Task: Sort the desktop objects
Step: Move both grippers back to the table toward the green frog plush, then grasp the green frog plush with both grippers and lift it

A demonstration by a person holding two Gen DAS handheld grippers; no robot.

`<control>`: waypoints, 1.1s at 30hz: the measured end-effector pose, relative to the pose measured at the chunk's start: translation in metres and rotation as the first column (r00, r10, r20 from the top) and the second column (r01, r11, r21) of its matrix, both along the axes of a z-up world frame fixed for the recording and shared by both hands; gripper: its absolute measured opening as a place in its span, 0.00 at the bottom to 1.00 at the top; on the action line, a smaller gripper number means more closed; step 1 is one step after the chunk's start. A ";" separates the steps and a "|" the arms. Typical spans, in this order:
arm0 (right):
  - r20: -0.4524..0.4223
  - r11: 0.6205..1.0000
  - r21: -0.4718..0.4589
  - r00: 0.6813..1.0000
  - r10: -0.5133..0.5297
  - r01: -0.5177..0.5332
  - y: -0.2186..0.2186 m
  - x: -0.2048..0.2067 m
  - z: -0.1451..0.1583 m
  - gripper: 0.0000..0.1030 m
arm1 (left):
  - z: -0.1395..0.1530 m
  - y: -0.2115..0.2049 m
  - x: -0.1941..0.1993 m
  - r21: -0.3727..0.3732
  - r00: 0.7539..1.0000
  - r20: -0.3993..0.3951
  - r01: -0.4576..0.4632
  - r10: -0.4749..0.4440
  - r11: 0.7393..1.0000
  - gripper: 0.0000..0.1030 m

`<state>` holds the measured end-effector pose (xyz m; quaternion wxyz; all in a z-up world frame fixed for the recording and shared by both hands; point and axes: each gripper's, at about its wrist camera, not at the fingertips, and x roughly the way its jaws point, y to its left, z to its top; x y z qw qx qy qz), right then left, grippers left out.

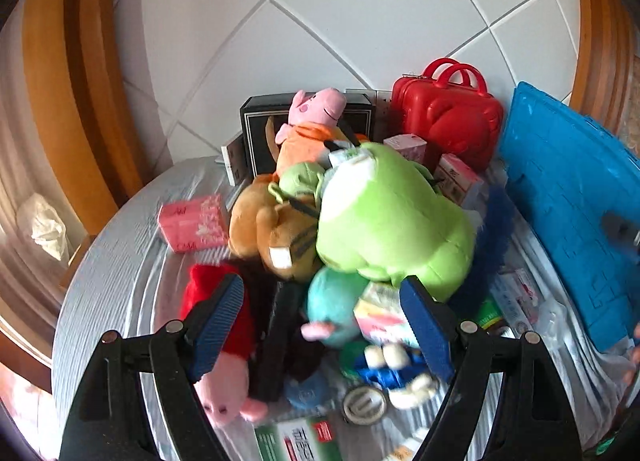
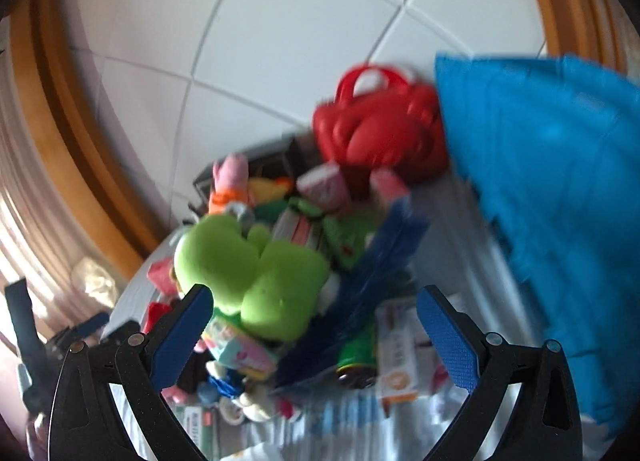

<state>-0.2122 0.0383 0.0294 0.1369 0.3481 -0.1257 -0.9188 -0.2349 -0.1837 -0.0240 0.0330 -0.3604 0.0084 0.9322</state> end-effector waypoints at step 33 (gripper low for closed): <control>0.373 0.964 -0.015 0.893 0.251 -0.265 -0.086 -0.042 -0.117 0.98 | -0.067 0.018 0.038 0.029 0.969 0.209 0.128 -0.131 0.991 1.00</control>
